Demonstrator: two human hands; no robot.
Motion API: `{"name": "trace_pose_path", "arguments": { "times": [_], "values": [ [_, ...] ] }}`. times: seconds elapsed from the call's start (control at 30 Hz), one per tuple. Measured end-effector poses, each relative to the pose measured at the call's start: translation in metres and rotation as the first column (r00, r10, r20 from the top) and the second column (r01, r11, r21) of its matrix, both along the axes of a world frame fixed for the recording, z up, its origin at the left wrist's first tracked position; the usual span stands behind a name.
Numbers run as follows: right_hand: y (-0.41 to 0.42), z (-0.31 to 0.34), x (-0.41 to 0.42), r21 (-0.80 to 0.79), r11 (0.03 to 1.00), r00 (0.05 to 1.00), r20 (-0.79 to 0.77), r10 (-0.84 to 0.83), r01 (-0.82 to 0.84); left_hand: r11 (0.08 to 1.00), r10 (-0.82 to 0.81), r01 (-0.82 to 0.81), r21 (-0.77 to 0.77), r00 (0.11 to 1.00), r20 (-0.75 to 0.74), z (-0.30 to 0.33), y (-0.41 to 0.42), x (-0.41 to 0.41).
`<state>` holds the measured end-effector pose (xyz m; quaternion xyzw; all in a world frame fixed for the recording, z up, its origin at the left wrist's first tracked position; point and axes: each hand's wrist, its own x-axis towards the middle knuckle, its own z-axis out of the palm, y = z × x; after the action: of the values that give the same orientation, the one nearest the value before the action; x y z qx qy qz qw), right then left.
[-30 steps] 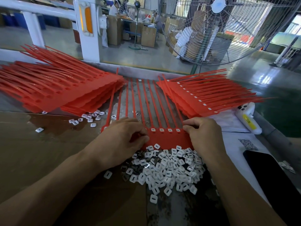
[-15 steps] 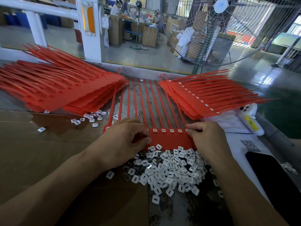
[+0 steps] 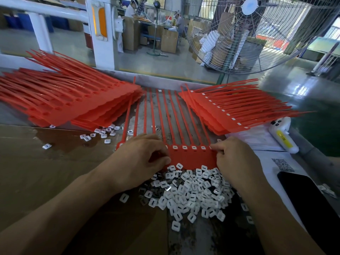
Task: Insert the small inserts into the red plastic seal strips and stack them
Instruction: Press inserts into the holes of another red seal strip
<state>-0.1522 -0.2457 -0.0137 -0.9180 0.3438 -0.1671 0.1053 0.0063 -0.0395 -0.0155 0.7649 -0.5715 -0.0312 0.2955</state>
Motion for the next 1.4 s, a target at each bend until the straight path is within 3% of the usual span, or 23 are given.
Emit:
{"name": "trace_pose_path", "arguments": {
  "times": [0.17, 0.43, 0.57, 0.67, 0.73, 0.9, 0.97, 1.03, 1.2, 1.27, 1.4],
  "values": [
    [0.004, 0.004, 0.004, -0.103, 0.994, 0.986, -0.169, 0.007, -0.025, 1.000, 0.002, -0.002, 0.009, 1.000, -0.001, 0.000, 0.001, 0.000],
    [0.004, 0.002, 0.008, -0.083, 0.996, 0.995, -0.095, -0.035, 0.027, 0.999, 0.026, -0.026, -0.024, 1.000, -0.006, 0.000, 0.003, 0.001],
    [0.002, 0.003, 0.006, -0.033, 0.999, 0.998, -0.047, -0.036, 0.034, 0.952, 0.296, -0.291, -0.098, 0.954, 0.038, 0.009, 0.011, 0.010],
    [0.002, 0.002, 0.001, 0.022, 0.999, 0.997, 0.057, -0.046, 0.045, 0.847, 0.522, -0.531, 0.011, 0.837, 0.166, 0.017, 0.020, 0.020],
    [-0.001, 0.001, 0.000, 0.020, 0.996, 0.995, 0.050, -0.084, 0.083, 0.776, 0.572, -0.617, 0.133, 0.777, 0.263, 0.020, 0.024, 0.024],
    [-0.005, 0.002, -0.001, 0.057, 0.990, 0.989, -0.083, -0.125, 0.130, 0.738, 0.552, -0.619, 0.269, 0.782, 0.289, 0.020, 0.025, 0.022],
    [-0.005, 0.001, 0.000, 0.131, 0.986, 0.994, 0.001, -0.107, 0.106, 0.729, 0.572, -0.624, 0.282, 0.781, 0.249, 0.019, 0.024, 0.025],
    [-0.008, -0.001, 0.000, 0.246, 0.966, 0.976, 0.178, -0.124, 0.078, 0.722, 0.599, -0.621, 0.305, 0.782, 0.174, 0.019, 0.023, 0.030],
    [-0.011, -0.002, 0.004, 0.520, 0.844, 0.850, 0.497, -0.174, -0.131, 0.775, 0.616, -0.576, 0.261, 0.780, -0.108, 0.013, 0.022, 0.041],
    [-0.011, -0.002, 0.005, 0.543, 0.819, 0.802, 0.565, -0.193, -0.184, 0.808, 0.587, -0.540, 0.235, 0.770, -0.249, 0.015, 0.020, 0.043],
    [-0.010, 0.002, 0.005, 0.456, 0.865, 0.729, 0.662, -0.173, -0.209, 0.871, 0.457, -0.480, 0.101, 0.720, -0.522, 0.019, 0.016, 0.040]
  ]
}}
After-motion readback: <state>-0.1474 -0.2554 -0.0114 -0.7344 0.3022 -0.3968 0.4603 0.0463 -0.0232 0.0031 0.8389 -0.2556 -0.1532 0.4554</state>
